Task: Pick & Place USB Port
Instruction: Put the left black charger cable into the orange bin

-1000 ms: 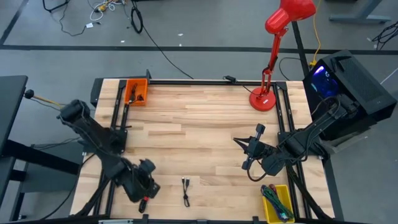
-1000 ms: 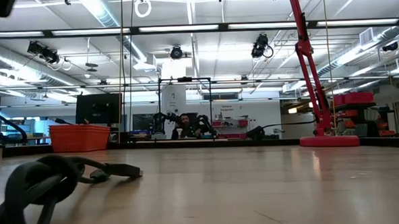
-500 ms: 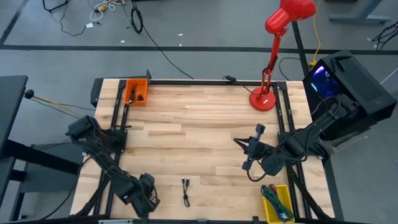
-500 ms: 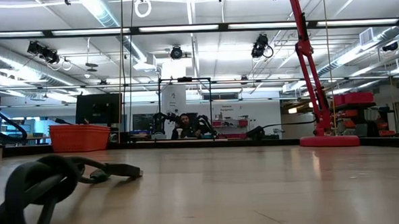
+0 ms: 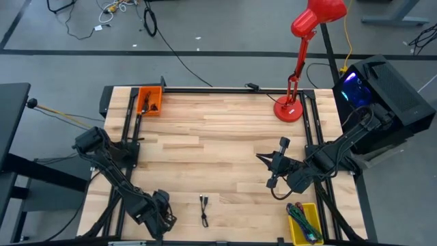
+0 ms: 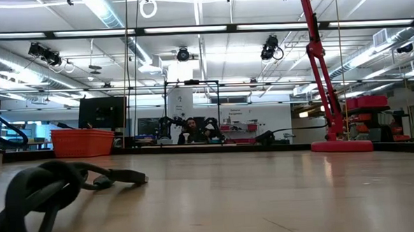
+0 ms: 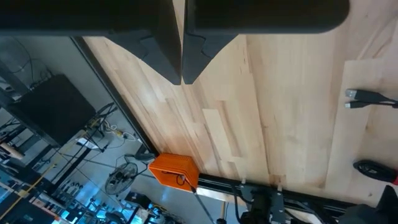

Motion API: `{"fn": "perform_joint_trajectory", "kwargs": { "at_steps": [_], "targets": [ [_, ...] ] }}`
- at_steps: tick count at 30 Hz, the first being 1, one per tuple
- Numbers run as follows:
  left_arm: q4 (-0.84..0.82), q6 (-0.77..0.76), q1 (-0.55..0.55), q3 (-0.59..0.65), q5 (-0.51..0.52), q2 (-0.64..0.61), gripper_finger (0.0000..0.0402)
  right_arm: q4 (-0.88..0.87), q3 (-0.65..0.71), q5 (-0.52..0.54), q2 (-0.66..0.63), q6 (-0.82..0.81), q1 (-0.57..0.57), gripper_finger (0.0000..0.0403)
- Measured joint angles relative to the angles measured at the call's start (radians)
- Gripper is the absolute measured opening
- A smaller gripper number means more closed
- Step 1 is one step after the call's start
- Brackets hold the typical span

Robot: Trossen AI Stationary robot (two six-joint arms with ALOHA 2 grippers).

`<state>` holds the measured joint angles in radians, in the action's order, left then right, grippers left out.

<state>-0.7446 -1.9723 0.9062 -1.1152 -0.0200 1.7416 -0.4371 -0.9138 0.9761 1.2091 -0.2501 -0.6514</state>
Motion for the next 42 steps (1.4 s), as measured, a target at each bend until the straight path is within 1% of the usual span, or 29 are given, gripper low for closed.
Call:
{"fn": "perform_joint_trajectory", "kwargs": {
  "at_steps": [4, 8, 13, 15, 17, 18, 21, 27, 29, 32, 34, 37, 38, 39, 41, 42],
  "targets": [
    [0.002, -0.014, 0.0, -0.001, -0.003, 0.008, 0.0154, 0.0, 0.0, -0.001, 0.0, 0.0, 0.0, 0.0016],
    [0.023, -0.032, 0.0, 0.0, -0.007, 0.043, 0.0168, -0.01, 0.0, -0.001, 0.0, 0.0, 0.0, 0.0016],
    [0.068, -0.025, 0.0, -0.001, -0.012, 0.091, 0.0171, -0.022, 0.0, -0.001, 0.0, -0.003, 0.0, 0.0016],
    [0.067, -0.024, 0.0, -0.002, -0.016, 0.107, 0.0162, -0.022, 0.0, -0.001, 0.0, -0.003, 0.0, 0.0016],
    [0.063, -0.014, -0.001, -0.005, -0.019, 0.117, 0.014, -0.022, 0.0, -0.001, 0.0, -0.003, 0.0, 0.0016],
    [0.058, -0.013, -0.004, -0.005, -0.02, 0.117, 0.0122, -0.022, 0.0, -0.001, 0.0, -0.003, 0.0, 0.0016],
    [0.056, -0.004, -0.018, -0.004, -0.017, 0.116, 0.0051, -0.022, 0.0, -0.001, 0.0, -0.003, 0.0, 0.0016],
    [0.002, 0.056, -0.053, -0.003, -0.022, 0.103, 0.005, -0.045, 0.0, 0.0, 0.0, -0.033, 0.0, 0.0016],
    [-0.059, 0.088, -0.069, -0.002, -0.006, 0.09, 0.005, -0.053, 0.0, 0.001, 0.002, -0.04, 0.0, 0.0016],
    [-0.275, 0.141, -0.095, -0.051, 0.064, 0.063, 0.005, -0.06, 0.0, 0.002, 0.011, -0.045, 0.0, 0.0016],
    [-0.466, 0.159, -0.116, -0.11, 0.118, 0.039, 0.005, -0.06, 0.0, 0.003, 0.022, -0.049, 0.0, 0.0016],
    [-0.762, 0.176, -0.144, -0.187, 0.235, 0.01, 0.005, -0.06, 0.0, 0.003, 0.044, -0.056, 0.0, 0.0016],
    [-0.812, 0.178, -0.154, -0.211, 0.285, -0.011, 0.005, -0.061, 0.0, 0.003, 0.051, -0.056, 0.0, 0.0016],
    [-0.824, 0.184, -0.161, -0.222, 0.336, -0.04, 0.005, -0.06, 0.0, 0.003, 0.059, -0.056, 0.0, 0.0016],
    [-0.81, 0.247, -0.186, -0.201, 0.444, -0.114, 0.005, -0.06, 0.0, 0.003, 0.072, -0.06, 0.002, 0.0016],
    [-0.811, 0.251, -0.199, -0.193, 0.5, -0.149, 0.005, -0.06, 0.0, 0.003, 0.078, -0.064, 0.002, 0.0016]
  ]
}}
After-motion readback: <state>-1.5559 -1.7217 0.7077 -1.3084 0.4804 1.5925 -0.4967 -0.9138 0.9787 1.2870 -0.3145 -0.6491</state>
